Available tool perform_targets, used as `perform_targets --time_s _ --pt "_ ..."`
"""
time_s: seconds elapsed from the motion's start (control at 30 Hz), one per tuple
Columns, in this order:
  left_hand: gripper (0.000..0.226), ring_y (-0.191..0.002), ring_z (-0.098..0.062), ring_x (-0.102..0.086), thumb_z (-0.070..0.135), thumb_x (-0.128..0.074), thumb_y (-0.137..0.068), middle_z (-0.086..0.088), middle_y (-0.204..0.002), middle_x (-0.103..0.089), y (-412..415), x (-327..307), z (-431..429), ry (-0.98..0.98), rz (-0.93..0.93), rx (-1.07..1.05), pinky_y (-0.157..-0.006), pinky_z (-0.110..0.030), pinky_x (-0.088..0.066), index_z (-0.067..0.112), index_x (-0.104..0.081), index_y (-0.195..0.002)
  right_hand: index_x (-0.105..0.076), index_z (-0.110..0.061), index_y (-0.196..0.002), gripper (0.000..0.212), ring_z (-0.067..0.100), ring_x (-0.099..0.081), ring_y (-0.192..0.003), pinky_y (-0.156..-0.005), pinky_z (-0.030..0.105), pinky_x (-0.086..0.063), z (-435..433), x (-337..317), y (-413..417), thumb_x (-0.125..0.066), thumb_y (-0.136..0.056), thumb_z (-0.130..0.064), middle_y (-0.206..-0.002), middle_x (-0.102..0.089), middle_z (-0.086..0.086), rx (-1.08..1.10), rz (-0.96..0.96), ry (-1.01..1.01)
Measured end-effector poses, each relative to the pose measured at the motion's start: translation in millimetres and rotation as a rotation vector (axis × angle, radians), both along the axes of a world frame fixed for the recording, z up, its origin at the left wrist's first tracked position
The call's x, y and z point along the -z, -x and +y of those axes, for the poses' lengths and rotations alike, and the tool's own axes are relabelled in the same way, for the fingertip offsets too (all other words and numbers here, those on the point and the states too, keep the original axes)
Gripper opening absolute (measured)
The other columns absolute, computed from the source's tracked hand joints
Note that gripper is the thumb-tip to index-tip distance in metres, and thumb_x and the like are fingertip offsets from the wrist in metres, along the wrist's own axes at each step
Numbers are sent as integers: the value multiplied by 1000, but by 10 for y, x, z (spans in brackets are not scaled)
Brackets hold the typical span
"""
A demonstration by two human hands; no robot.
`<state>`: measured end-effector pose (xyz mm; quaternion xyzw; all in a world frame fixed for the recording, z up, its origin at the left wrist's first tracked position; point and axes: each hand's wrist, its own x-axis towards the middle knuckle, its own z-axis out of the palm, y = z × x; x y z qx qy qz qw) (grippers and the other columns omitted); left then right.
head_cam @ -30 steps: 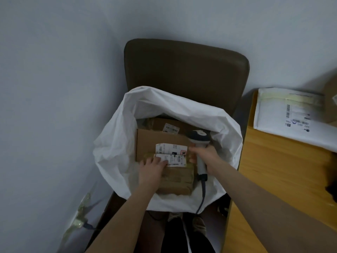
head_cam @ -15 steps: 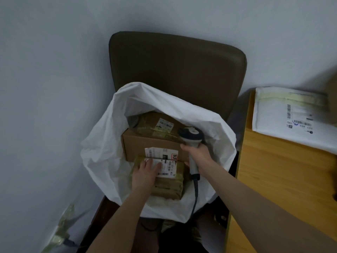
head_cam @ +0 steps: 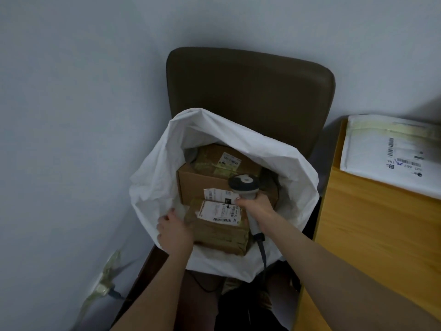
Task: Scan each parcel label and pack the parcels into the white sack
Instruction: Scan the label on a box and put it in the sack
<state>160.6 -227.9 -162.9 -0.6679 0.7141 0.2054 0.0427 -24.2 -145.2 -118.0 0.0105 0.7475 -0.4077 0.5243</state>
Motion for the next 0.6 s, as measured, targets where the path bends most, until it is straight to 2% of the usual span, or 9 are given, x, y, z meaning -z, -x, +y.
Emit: perform_targets --time_s 0.1,0.17,0.23,0.3,0.33,0.4,0.47,0.53,0.6 --pt "91 -133 -40 -28 38 -71 -83 -24 -147 -23 -119 36 67 -161 158 -551 -106 -51 -28 7 -15 -148 -55 -7 -124 47 25 -60 -110 -97 39 -51 -5 34 -223 -75 -82 -15 -122 -61 10 -203 -66 -83" --pt "93 -134 -40 -30 36 -71 -84 -26 -149 -24 -197 219 39 -331 274 -774 -109 -47 -29 0 -14 -148 -54 -9 -126 50 26 -54 -119 -103 38 -45 -10 113 -371 -75 -82 -17 -129 -58 9 -311 -71 -93" --pt "71 -126 -39 -45 31 -66 -88 -26 -140 -42 -288 406 18 -447 347 -738 -102 -41 -41 -7 -35 -139 -52 -11 -131 54 26 -51 -125 -107 39 -41 -29 217 -482 -75 -82 -19 -134 -55 8 -359 -49 -80" --pt "47 -116 -39 -52 25 -59 -93 -25 -127 -53 -379 535 -36 -456 401 -659 -94 -38 -45 -6 -50 -127 -49 -12 -134 58 26 -48 -128 -109 38 -39 -63 298 -525 -74 -83 -19 -137 -53 7 -328 -42 -50" --pt "38 -112 -40 -54 23 -57 -94 -24 -121 -56 -421 565 -67 -441 445 -649 -95 -41 -46 -4 -54 -120 -49 -12 -135 58 26 -48 -128 -107 37 -39 -90 325 -536 -74 -83 -18 -138 -53 7 -304 -52 -30" --pt "15 -101 -42 -60 16 -59 -90 -21 -102 -62 -489 557 -143 -392 543 -657 -92 -53 -50 1 -60 -94 -48 -11 -136 59 26 -48 -128 -106 36 -39 -139 359 -538 -74 -83 -16 -139 -52 8 -253 -73 1" --pt "18 -88 -40 -65 15 -61 -86 -19 -82 -63 -519 428 -217 -324 582 -626 -85 -53 -53 5 -57 -72 -48 -10 -136 60 27 -49 -126 -107 39 -40 -162 378 -534 -75 -82 -14 -137 -53 9 -190 -103 18" --pt "23 -71 -29 -67 19 -62 -83 -14 -67 -62 -483 156 -268 -239 607 -560 -71 -40 -57 4 -59 -66 -48 -10 -136 60 29 -51 -124 -107 44 -41 -161 356 -539 -75 -82 -14 -135 -55 11 -135 -128 32" --pt "25 -49 -13 -58 21 -63 -80 -6 -53 -54 -402 -165 -314 -133 622 -448 -48 -25 -47 9 -53 -60 -47 -10 -137 61 30 -52 -120 -105 46 -43 -156 267 -530 -75 -83 -15 -133 -56 12 -88 -134 41"
